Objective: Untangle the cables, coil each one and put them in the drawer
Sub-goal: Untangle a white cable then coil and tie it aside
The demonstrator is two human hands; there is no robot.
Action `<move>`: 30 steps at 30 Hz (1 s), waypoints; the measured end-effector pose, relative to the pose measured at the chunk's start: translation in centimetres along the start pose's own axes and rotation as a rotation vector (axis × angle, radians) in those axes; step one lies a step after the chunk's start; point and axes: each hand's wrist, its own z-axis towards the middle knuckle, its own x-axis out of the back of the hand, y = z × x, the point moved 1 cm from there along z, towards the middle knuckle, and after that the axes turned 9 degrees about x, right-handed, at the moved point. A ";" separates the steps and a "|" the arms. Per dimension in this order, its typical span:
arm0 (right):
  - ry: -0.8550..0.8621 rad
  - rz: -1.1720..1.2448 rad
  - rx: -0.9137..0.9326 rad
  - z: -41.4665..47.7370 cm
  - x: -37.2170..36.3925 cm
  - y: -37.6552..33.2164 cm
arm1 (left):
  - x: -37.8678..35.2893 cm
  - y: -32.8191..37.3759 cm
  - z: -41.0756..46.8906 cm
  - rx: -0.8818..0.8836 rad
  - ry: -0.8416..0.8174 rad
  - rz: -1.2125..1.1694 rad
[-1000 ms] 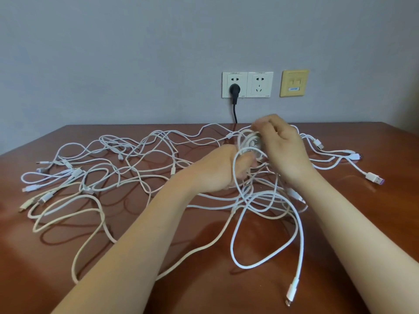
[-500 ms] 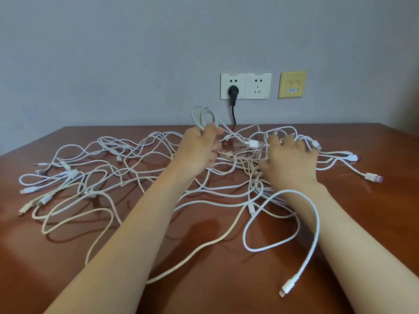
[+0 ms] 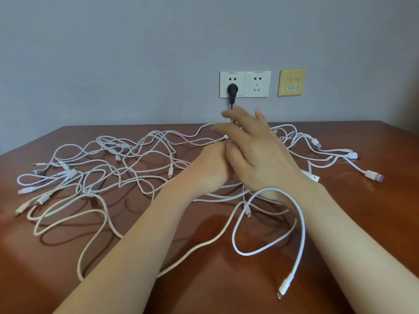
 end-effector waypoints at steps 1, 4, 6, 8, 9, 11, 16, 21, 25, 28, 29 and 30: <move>0.000 0.042 0.001 -0.2 0.3 0.4 | 0.1 -0.1 0.1 -0.039 0.001 0.028; 0.055 0.223 -0.085 -0.4 1.3 1.4 | 0.6 0.3 -0.3 -0.089 0.016 0.047; 0.138 0.296 -0.113 -0.3 1.7 1.7 | 0.6 0.5 -0.3 -0.113 -0.021 0.001; 0.194 0.383 -0.159 0.0 2.1 1.7 | 0.7 0.6 -0.4 -0.114 -0.067 -0.071; 0.204 0.436 -0.182 0.1 2.3 1.7 | 0.8 0.6 -0.4 -0.117 -0.090 -0.100; 0.191 0.538 -0.227 0.2 3.0 1.9 | 1.0 0.7 -0.5 -0.113 -0.135 -0.106; 0.019 0.745 -0.333 -0.4 3.7 2.7 | 0.8 1.1 -1.2 -0.006 -0.385 -0.128; -0.019 0.772 -0.393 -0.5 2.9 3.2 | 1.1 0.9 -1.4 0.031 -0.433 -0.198; -0.048 0.868 -0.430 -0.8 2.5 3.8 | 1.1 0.5 -1.3 0.047 -0.487 -0.246; -0.049 0.962 -0.425 -1.1 2.2 4.1 | 1.0 0.5 -1.3 0.061 -0.516 -0.311; -0.055 0.997 -0.421 -1.1 2.2 4.1 | 1.0 0.4 -1.3 0.062 -0.525 -0.327; -0.062 1.046 -0.422 -1.2 2.2 4.0 | 1.0 0.5 -1.3 0.064 -0.533 -0.339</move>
